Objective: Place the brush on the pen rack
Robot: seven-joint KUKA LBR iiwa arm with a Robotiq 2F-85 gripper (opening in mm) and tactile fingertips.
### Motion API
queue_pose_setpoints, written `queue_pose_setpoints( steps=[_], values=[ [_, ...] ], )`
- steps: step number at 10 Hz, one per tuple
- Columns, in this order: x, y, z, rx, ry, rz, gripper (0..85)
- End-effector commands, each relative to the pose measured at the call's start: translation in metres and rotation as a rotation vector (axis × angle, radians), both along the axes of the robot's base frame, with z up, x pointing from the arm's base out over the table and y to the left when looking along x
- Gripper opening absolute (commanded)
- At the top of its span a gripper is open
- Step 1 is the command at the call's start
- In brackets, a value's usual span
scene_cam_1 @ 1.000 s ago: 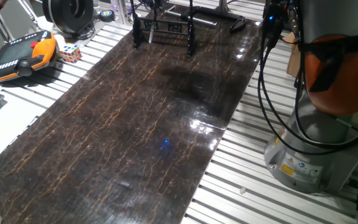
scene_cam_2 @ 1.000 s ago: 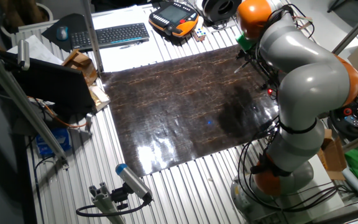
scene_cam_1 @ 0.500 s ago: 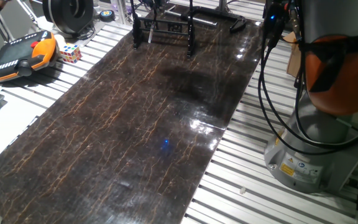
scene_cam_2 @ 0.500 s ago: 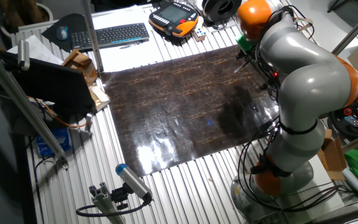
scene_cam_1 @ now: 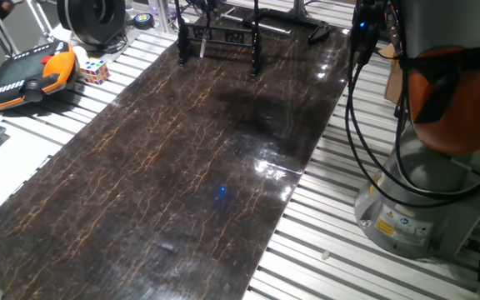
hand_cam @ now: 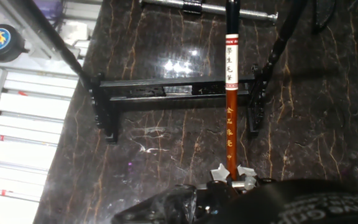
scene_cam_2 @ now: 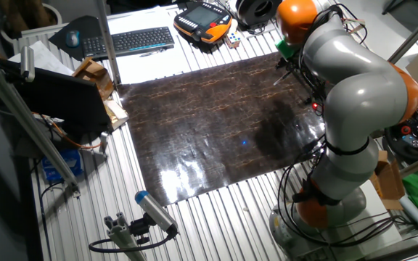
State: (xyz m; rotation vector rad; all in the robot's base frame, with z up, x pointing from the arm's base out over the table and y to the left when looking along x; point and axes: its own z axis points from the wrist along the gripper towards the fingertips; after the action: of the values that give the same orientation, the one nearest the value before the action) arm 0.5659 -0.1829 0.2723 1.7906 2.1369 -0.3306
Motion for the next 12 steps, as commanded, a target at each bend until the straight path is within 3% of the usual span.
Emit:
queue_pose_setpoints(
  steps=[1,2,5,7,12],
  values=[
    [0.0000,0.000,0.000,0.001,-0.002,-0.003,1.0],
    [0.0000,0.000,0.000,-0.001,-0.002,-0.005,1.0],
    [0.0157,-0.007,0.005,0.007,0.011,0.008,1.0],
    [0.0237,-0.004,0.002,-0.008,0.004,0.003,1.0],
    [0.0268,-0.010,-0.001,0.008,0.004,0.011,1.0]
  ],
)
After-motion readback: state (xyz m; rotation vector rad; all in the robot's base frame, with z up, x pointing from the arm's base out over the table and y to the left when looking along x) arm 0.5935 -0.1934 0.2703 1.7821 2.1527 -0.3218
